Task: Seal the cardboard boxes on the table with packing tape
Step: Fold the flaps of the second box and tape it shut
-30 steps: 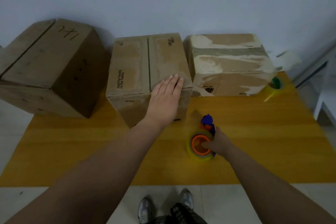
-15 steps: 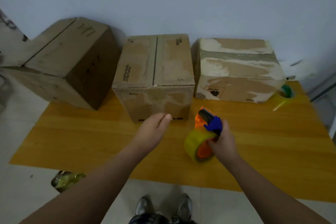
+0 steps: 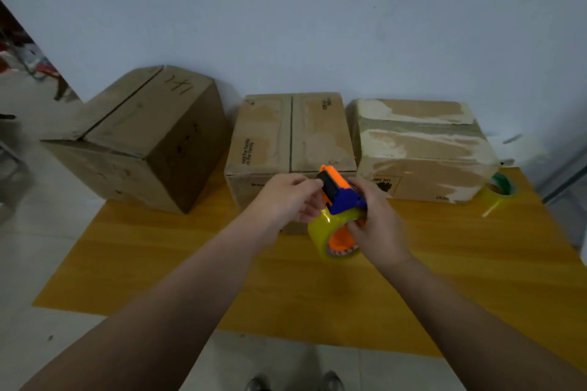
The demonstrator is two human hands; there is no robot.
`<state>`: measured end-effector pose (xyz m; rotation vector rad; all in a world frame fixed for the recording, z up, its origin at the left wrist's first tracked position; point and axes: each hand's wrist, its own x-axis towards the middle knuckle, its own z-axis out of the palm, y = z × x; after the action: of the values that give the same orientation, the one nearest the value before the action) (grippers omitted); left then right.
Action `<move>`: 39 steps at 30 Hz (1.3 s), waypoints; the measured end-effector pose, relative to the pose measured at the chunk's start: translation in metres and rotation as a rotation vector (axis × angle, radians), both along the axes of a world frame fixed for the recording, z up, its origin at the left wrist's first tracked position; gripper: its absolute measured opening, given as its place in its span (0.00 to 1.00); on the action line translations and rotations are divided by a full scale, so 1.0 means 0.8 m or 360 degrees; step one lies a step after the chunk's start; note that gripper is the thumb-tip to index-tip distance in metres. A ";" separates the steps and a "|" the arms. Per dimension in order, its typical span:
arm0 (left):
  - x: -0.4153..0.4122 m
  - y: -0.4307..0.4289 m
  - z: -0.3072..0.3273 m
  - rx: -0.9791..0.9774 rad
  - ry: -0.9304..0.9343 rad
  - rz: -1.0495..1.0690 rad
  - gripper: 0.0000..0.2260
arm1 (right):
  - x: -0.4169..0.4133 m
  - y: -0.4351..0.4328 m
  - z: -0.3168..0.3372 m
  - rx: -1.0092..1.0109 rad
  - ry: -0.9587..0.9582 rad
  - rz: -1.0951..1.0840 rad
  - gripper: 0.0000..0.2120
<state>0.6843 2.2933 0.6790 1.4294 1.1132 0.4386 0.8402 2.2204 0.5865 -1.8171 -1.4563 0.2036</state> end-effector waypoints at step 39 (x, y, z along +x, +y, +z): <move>-0.191 0.140 -0.054 0.0477 0.0391 0.0499 0.19 | -0.114 0.124 0.186 -0.0775 -0.1748 0.0503 0.26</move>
<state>0.5313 2.4053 0.6356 1.6033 1.5303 0.6880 0.7492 2.3195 0.7354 -2.1877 -2.6333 -0.3986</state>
